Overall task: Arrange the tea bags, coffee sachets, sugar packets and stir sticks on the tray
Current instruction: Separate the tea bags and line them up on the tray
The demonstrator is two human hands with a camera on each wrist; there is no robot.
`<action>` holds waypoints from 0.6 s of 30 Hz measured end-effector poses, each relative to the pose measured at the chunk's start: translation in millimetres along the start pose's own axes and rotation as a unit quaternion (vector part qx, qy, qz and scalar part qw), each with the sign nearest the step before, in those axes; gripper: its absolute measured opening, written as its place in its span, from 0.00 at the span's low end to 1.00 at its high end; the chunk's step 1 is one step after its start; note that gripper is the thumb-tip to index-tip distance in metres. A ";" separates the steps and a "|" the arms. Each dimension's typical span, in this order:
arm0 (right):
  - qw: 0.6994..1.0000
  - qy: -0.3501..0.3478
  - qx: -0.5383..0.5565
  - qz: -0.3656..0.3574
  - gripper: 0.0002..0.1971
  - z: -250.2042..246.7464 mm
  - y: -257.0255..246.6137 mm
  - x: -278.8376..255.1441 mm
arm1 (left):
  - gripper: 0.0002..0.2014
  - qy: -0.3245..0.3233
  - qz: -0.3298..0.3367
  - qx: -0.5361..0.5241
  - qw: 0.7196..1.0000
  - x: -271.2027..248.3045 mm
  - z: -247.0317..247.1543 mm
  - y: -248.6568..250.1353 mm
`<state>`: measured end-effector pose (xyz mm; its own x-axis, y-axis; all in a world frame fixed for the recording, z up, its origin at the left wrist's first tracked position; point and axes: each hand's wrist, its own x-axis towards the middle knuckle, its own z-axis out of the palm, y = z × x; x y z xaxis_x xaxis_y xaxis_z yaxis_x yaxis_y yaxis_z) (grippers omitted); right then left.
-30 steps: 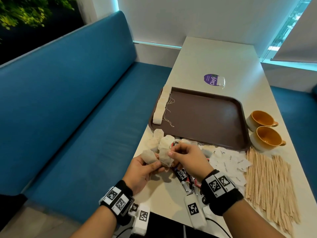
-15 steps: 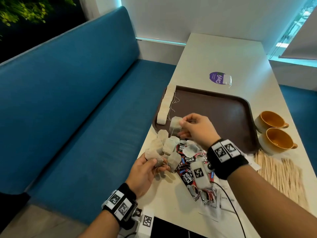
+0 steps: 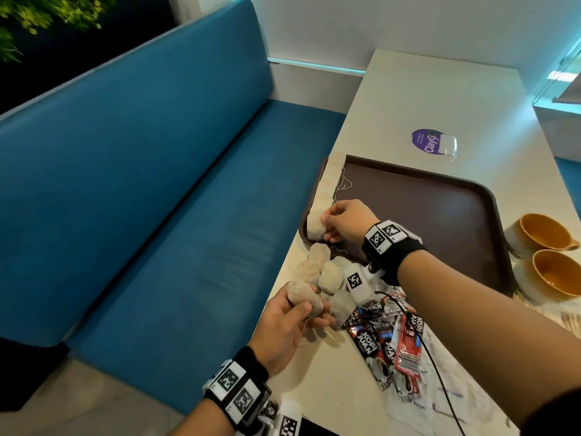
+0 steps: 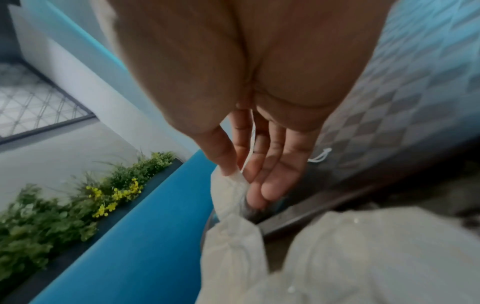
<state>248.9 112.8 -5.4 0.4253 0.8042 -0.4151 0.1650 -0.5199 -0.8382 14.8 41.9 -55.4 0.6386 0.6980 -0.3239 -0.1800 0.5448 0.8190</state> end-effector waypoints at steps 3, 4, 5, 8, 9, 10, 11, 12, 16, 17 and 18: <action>0.998 0.046 -0.042 -0.024 0.08 -0.6 1.7 4.3 | 0.14 -0.012 0.000 0.003 1.000 0.3 -1.2 -0.4; 0.996 0.065 -0.057 -0.034 0.10 -2.5 1.9 5.7 | 0.14 -0.015 -0.001 0.003 1.000 0.5 -1.7 -0.8; 0.993 0.081 -0.073 -0.046 0.11 -4.7 1.7 6.5 | 0.14 -0.017 0.000 0.001 1.000 0.5 -1.9 -0.9; 0.982 0.069 -0.153 -0.088 0.09 -9.7 -1.0 8.2 | 0.14 -0.021 0.003 -0.007 1.000 0.4 -2.0 -1.0; 0.979 0.047 -0.178 -0.092 0.08 -9.5 -1.7 7.7 | 0.15 -0.022 0.003 -0.008 1.000 0.7 -2.1 -1.5; 0.976 0.026 -0.198 -0.091 0.07 -8.1 -2.0 7.4 | 0.15 -0.023 0.002 -0.009 1.000 1.2 -2.2 -1.5; 0.973 0.010 -0.215 -0.088 0.08 -6.1 -1.3 7.3 | 0.16 -0.023 0.000 -0.011 1.000 1.7 -2.5 -2.2; 0.970 0.002 -0.229 -0.084 0.08 -4.0 -0.6 7.5 | 0.17 -0.023 -0.002 -0.012 1.000 2.2 -2.3 -2.6; 0.966 0.003 -0.247 -0.077 0.09 0.6 0.1 10.6 | 0.17 -0.024 0.001 -0.018 1.000 3.3 -3.1 -5.3; 0.965 0.006 -0.249 -0.077 0.09 0.7 -0.1 11.0 | 0.17 -0.023 0.002 -0.015 1.000 4.0 -3.8 -6.3; 0.965 0.008 -0.250 -0.078 0.09 0.8 -0.5 10.9 | 0.16 -0.021 0.004 -0.012 1.000 4.2 -3.9 -6.6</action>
<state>252.7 122.0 -9.8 0.3732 0.8814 -0.2896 0.6356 -0.4702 -0.6123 15.7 43.1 -64.0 0.6679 0.6822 -0.2974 -0.2026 0.5512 0.8094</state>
